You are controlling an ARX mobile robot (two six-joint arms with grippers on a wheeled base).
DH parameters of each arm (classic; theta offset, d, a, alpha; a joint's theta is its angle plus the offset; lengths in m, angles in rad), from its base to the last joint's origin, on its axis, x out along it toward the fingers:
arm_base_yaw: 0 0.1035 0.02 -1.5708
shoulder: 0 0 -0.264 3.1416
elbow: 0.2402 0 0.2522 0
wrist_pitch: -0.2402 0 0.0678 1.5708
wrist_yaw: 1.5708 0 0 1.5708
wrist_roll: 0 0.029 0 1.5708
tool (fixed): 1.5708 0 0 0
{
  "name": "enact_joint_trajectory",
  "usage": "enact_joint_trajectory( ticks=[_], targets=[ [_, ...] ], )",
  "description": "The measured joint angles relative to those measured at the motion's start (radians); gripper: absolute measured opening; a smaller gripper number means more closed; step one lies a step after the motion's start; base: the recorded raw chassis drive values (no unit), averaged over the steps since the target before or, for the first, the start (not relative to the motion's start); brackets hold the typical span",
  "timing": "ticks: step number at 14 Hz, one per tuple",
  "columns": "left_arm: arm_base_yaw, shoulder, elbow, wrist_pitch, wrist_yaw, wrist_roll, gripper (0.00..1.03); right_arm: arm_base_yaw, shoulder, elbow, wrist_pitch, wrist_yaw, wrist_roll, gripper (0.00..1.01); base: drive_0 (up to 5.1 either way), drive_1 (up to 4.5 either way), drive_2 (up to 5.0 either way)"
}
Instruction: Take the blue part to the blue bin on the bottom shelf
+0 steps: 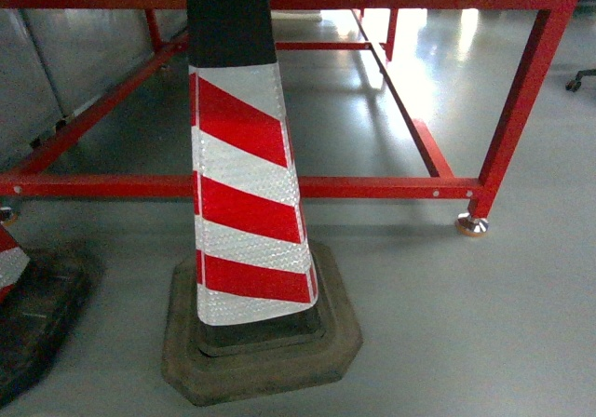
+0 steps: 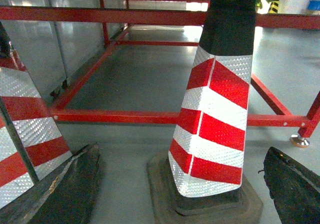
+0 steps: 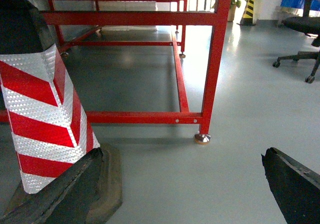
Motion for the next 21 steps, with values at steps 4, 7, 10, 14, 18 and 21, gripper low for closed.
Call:
enact_joint_trajectory(
  ticks=[4, 7, 10, 14, 18, 21],
  targets=[
    [0.0, 0.0, 0.0, 0.0, 0.0, 0.0, 0.98, 0.0, 0.0, 0.0, 0.0, 0.0, 0.0, 0.98, 0.0, 0.0, 0.0],
    [0.0, 0.0, 0.0, 0.0, 0.0, 0.0, 0.98, 0.0, 0.0, 0.0, 0.0, 0.0, 0.0, 0.98, 0.0, 0.0, 0.0],
    [0.0, 0.0, 0.0, 0.0, 0.0, 0.0, 0.98, 0.0, 0.0, 0.0, 0.0, 0.0, 0.0, 0.98, 0.0, 0.0, 0.0],
    [0.0, 0.0, 0.0, -0.003, 0.0, 0.0, 0.98, 0.0, 0.0, 0.0, -0.001, 0.0, 0.0, 0.98, 0.0, 0.0, 0.0],
    [0.0, 0.0, 0.0, 0.0, -0.003, 0.0, 0.98, 0.0, 0.0, 0.0, 0.0, -0.001, 0.0, 0.98, 0.0, 0.0, 0.0],
    [0.0, 0.0, 0.0, 0.0, 0.002, 0.0, 0.98, 0.0, 0.0, 0.0, 0.0, 0.0, 0.001, 0.98, 0.0, 0.0, 0.0]
  ],
)
